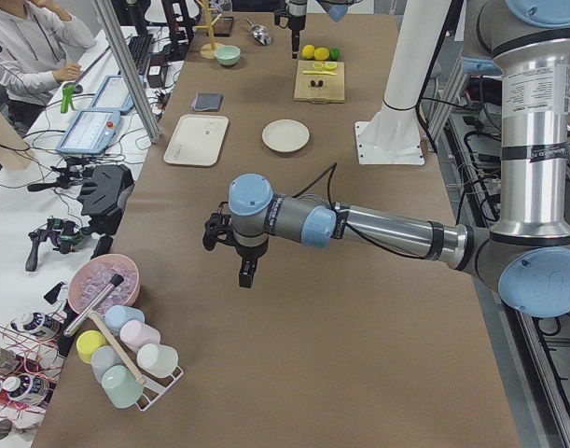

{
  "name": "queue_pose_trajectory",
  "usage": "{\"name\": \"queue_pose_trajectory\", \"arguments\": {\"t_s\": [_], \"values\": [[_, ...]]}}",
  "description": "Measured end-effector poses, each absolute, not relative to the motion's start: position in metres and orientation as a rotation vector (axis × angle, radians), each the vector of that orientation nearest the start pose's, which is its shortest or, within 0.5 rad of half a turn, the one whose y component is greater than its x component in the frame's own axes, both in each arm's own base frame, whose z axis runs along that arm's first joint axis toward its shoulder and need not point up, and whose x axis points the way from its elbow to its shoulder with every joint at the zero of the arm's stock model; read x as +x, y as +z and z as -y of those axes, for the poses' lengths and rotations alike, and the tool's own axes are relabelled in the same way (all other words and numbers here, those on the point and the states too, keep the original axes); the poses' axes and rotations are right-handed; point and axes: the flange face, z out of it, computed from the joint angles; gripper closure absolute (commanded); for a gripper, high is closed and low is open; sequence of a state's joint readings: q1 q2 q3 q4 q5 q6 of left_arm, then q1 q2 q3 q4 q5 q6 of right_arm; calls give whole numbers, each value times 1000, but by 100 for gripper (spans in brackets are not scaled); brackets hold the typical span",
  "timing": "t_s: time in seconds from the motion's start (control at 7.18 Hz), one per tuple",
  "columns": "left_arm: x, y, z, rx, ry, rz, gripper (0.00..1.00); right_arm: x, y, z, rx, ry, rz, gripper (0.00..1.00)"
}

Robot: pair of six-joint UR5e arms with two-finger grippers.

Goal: Place red cherry on plate
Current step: 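Move the right gripper over the cherries on the cutting board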

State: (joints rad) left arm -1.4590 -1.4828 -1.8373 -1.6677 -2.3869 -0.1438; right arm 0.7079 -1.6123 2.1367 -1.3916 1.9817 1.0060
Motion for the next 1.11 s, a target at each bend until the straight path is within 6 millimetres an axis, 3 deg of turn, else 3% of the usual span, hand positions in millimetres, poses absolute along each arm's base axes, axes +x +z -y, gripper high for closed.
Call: {"name": "queue_pose_trajectory", "arguments": {"t_s": [0.14,0.42,0.84,1.11], "values": [[-9,555,466,159,84,-837,2,-308,402,353,100,-6,758,1],[-9,556,464,167,87,-838,2,-332,416,333,108,-21,713,1],[-9,555,463,171,89,-838,2,-349,475,317,162,-35,737,1],[-10,556,463,171,89,-837,2,-357,474,310,155,-4,779,1]]}}
